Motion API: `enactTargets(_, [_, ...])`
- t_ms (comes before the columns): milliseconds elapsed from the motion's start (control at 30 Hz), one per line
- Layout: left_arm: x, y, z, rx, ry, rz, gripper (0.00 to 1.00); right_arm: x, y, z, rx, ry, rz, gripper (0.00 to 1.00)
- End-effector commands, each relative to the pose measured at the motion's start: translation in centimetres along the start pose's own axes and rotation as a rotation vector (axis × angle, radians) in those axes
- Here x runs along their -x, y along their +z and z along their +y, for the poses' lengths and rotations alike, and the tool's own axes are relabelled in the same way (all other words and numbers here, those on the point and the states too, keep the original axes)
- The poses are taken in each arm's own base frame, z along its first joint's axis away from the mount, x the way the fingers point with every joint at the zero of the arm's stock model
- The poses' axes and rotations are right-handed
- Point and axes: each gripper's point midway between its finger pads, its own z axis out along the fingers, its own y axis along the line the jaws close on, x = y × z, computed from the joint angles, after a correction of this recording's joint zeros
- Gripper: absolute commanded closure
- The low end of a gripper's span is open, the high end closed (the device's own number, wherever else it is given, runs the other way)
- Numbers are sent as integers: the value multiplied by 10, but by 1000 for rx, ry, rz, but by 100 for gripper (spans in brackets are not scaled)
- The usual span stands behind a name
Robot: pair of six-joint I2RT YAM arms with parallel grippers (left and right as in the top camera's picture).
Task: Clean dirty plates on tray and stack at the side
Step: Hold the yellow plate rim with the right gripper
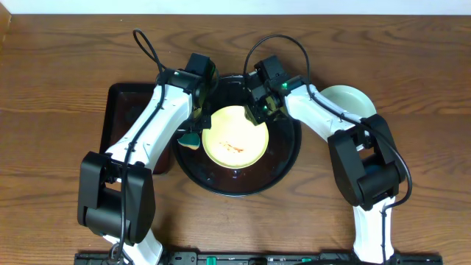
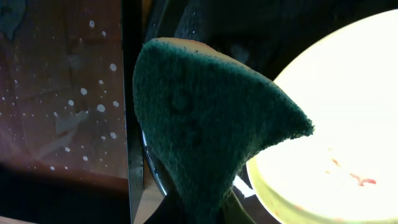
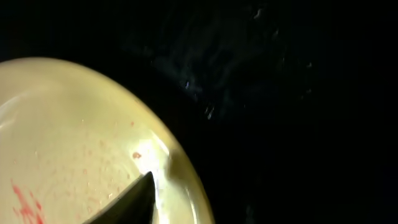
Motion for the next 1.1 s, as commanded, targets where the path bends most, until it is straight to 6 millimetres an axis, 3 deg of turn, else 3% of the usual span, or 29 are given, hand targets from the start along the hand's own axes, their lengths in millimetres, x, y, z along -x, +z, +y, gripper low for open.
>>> enactTargets(0, [5, -8, 0, -4, -10, -25, 92, 7, 2, 0, -16, 45, -10, 82])
enactTargets(100, [5, -8, 0, -4, -10, -25, 93, -1, 1, 0, -16, 104, 20, 99])
enactTargets(333, [5, -8, 0, -4, -10, -25, 93, -34, -3, 2, -28, 267, 154, 99])
enactTargets(533, [5, -8, 0, -4, -10, -25, 93, -54, -32, 2, -56, 549, 241, 99])
enactTargets(667, [5, -8, 0, -4, -10, -25, 93, -59, -45, 5, -66, 588, 259, 99])
enactTargets(867, [7, -8, -1, -10, -15, -31, 93, -51, -31, -6, -125, 487, 212, 94])
enactTargets(1067, [6, -8, -7, -48, -15, -22, 93, -60, -5, -8, -130, 481, 243, 89])
